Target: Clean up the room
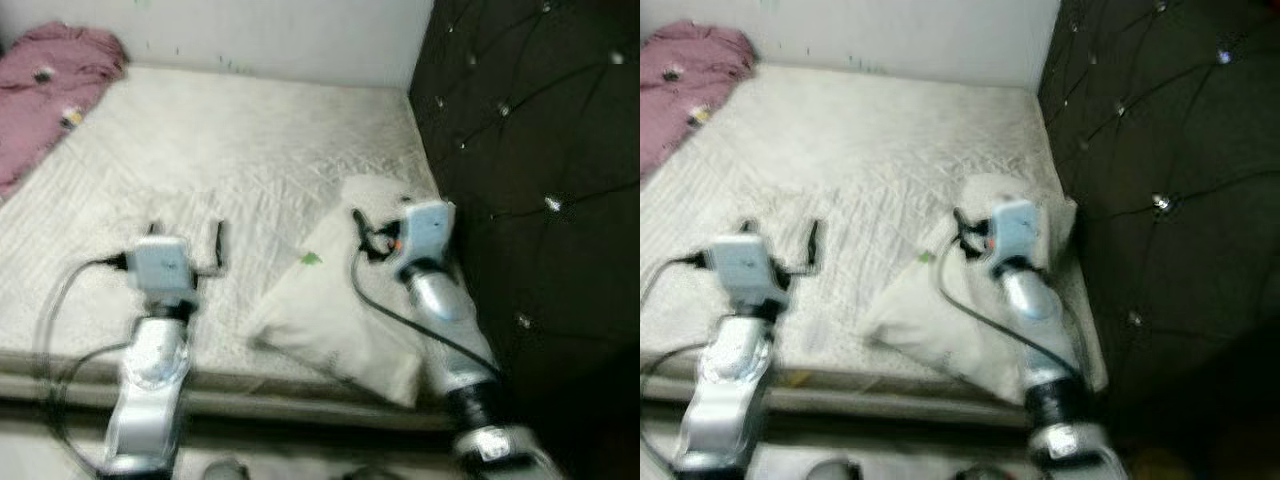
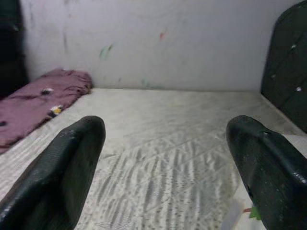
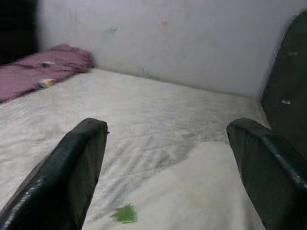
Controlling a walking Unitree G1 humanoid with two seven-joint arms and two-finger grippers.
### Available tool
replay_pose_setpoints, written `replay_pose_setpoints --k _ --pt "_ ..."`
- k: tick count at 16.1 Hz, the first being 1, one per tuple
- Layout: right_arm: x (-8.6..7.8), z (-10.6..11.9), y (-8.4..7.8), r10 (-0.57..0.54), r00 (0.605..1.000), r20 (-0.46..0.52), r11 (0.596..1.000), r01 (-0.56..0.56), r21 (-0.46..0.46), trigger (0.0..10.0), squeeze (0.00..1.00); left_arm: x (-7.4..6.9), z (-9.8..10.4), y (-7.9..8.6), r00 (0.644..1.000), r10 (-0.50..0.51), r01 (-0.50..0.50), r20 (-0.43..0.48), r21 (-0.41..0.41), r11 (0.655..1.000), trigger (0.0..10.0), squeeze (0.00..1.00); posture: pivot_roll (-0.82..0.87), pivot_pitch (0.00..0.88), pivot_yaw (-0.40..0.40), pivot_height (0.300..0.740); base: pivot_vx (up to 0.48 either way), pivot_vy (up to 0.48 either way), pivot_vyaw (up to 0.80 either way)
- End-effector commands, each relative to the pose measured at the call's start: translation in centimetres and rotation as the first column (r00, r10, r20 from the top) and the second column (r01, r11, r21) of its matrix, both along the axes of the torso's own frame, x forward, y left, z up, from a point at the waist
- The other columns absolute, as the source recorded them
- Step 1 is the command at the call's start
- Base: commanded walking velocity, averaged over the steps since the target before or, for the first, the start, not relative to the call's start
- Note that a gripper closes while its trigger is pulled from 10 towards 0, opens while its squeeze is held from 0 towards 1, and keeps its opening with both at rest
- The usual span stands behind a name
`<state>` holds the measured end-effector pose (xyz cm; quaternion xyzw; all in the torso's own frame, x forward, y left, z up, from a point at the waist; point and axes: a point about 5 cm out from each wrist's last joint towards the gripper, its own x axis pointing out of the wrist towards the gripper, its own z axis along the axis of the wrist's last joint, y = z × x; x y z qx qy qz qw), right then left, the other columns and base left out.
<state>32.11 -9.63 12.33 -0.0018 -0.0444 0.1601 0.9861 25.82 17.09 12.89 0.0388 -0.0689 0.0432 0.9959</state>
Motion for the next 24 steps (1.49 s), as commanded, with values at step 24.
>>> replay_pose_setpoints --k 24 --pt "0.34 -0.16 -1.44 -0.045 0.999 -0.005 0.999 0.045 -0.028 10.0 0.00 -0.11 0.28 -1.34 0.997 -0.070 0.072 0.032 -0.059 0.996 10.0 0.00 0.00 0.036 -0.041 0.740 0.091 -0.015 -0.18"
